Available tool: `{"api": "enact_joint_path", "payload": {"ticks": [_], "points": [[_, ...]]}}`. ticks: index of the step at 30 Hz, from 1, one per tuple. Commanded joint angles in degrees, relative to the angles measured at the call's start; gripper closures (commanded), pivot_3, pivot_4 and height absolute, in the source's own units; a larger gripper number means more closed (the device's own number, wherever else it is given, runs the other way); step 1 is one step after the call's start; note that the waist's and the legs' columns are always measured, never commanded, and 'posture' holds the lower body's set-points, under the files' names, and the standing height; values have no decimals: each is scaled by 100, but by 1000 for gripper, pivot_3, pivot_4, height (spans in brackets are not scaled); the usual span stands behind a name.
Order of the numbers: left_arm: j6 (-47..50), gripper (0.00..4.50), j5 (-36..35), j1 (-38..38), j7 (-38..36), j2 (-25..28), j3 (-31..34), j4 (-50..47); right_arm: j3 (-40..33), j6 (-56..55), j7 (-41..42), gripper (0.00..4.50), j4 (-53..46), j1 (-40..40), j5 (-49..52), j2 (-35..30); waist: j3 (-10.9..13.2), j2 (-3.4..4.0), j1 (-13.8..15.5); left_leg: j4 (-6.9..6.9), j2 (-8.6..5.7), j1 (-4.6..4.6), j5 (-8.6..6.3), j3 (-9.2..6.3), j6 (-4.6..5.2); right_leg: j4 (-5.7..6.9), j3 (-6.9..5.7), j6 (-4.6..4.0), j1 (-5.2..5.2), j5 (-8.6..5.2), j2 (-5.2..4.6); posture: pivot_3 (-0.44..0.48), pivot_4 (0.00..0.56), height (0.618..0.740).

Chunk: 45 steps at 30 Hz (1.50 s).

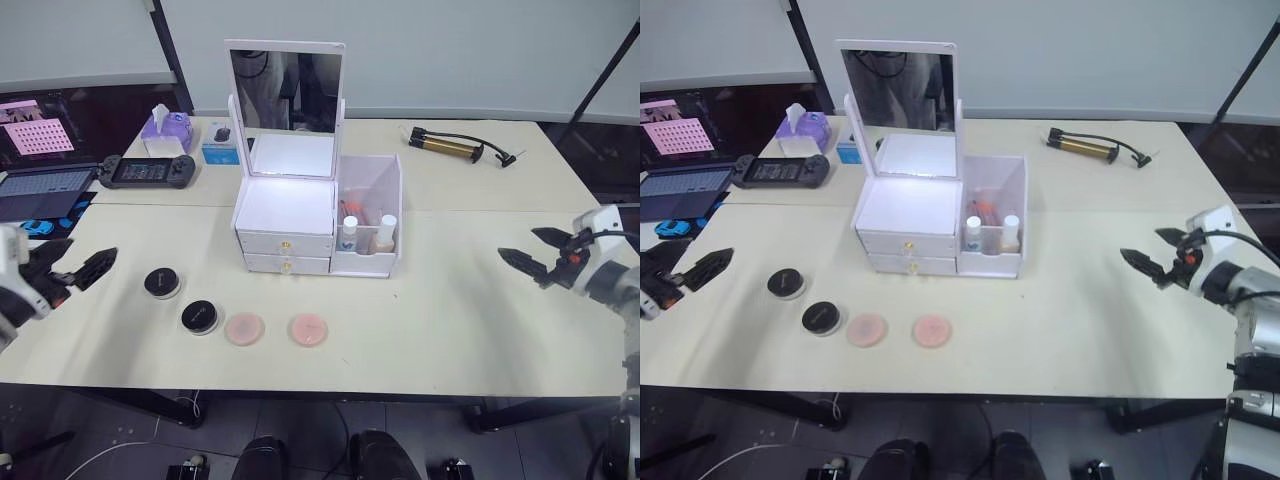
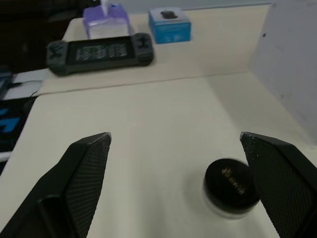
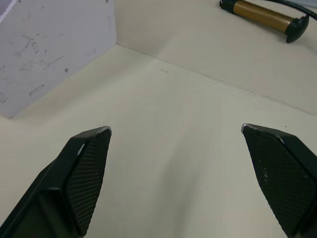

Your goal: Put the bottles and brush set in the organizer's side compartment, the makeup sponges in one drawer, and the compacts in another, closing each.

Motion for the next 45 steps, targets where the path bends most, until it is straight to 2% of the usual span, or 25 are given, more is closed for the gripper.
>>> {"api": "enact_joint_path", "payload": {"ticks": [1, 4, 8, 15, 19, 24, 27, 28, 33, 39, 45], "points": [[-222, 20, 17, -21, -118, 90, 188, 32, -167, -127, -20, 0, -12, -107, 209, -16, 0, 0, 4, 0, 0, 0, 0, 0, 0, 0, 0, 0, 0, 0, 0, 0, 150, 725], [-248, 20, 26, 14, -141, 82, 184, -59, -117, -96, 18, 0, 21, -211, 244, -14, 0, 0, 24, 0, 0, -1, 0, -1, 0, -1, -1, 0, 0, 0, -3, 0, 150, 725], [9, 20, -251, 73, -187, -69, 100, -718, 117, 179, 326, 0, -168, -541, 338, -38, 0, 0, 10, 0, 2, -1, 0, -1, 0, 0, 0, 0, 1, 0, -2, 0, 150, 725], [867, 20, -1039, 299, 556, -979, -26, -2512, 864, 1778, 1315, 0, -1509, -1198, 1014, -96, 0, 1, -1, 0, 11, -3, -1, -7, 1, 2, 5, 0, 0, 1, 0, 0, 150, 725], [1239, 20, -1253, 899, 831, -1368, -397, -3721, 1347, 2706, 1661, 0, -2217, -1607, 1246, -259, 0, 0, 14, 0, 8, -2, -2, -13, 2, 1, 3, 0, 2, 1, 0, 0, 150, 725], [1460, 20, -1410, 1472, 1592, -1883, -693, -5008, 1913, 3524, 2118, 0, -2965, -2119, 1537, -423, 0, -3, 33, 3, 7, -4, -6, -27, 9, -3, 5, 1, 2, 2, -5, 0, 150, 725], [1236, 20, -888, 1807, 2109, -2296, -1268, -5653, 2160, 3941, 2433, 0, -3282, -2355, 1744, -549, 0, -2, 42, 3, 2, -3, -7, -39, 11, -5, 13, 1, 4, 1, -7, 0, 150, 725], [1242, 20, -897, 1860, 2272, -2465, -1401, -5760, 2233, 4034, 2545, 0, -3354, -2378, 1791, -615, 0, -3, 51, 3, -2, -3, -8, -41, 13, -7, 12, 1, 6, 2, -6, 0, 150, 725], [981, 20, 35, 1835, 2916, -2973, -2519, -5994, 2410, 4106, 2812, 0, -3386, -2539, 1881, -690, -1, -7, 91, 9, -9, -3, -8, -39, 15, -11, 9, 0, 9, 2, -4, 0, 150, 725], [463, 20, 1959, 982, 3968, -3463, -4014, -5332, 2586, 3813, 2859, 0, -3276, -2560, 1686, -659, -2, -7, 118, 10, -14, -6, -8, -35, 16, -12, 10, 0, 9, 2, 3, 0, 150, 725], [-168, 20, 2732, 413, 4417, -4118, -4473, -4377, 2572, 3932, 2826, 0, -3521, -2486, 1768, -799, -2, -7, 138, 13, -14, -12, -12, -41, 22, -14, 11, 4, 6, 4, 2, 0, 150, 725]]}}
